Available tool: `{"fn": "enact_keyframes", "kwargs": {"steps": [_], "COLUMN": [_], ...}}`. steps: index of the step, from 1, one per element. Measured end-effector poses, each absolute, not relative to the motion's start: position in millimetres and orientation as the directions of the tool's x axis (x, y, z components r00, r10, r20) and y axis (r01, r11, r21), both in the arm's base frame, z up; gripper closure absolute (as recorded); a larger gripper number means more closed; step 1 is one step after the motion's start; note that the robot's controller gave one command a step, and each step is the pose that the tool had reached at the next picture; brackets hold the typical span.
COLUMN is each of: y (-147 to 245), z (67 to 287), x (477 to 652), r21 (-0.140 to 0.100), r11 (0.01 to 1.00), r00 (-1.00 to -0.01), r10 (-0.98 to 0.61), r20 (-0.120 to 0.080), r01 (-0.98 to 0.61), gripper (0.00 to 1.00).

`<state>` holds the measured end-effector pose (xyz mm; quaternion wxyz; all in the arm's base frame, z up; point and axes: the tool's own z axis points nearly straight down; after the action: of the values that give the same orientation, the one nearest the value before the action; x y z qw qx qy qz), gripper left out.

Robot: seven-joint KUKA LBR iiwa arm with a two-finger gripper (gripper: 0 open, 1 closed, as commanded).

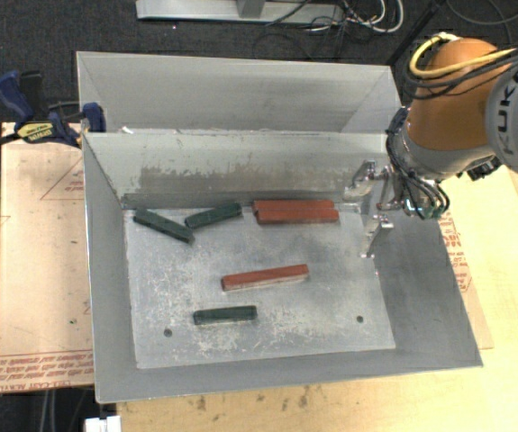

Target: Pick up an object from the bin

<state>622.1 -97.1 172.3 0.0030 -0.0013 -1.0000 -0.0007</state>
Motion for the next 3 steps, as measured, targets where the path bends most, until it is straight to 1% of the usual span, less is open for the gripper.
{"fn": "enact_keyframes", "kwargs": {"steps": [1, 2, 3], "y": [-97, -89, -62], "z": [177, 162, 106], "x": [623.9, 633.0, 629.4], "r21": [0.000, -0.004, 0.001], "r11": [1.000, 1.000, 0.999], "r00": [-1.000, -1.000, -0.999], "r10": [0.001, 0.008, -0.051], "r20": [-0.002, -0.014, -0.003], "r01": [0.001, 0.008, -0.051], "gripper": [0.00, 0.00, 0.00]}}
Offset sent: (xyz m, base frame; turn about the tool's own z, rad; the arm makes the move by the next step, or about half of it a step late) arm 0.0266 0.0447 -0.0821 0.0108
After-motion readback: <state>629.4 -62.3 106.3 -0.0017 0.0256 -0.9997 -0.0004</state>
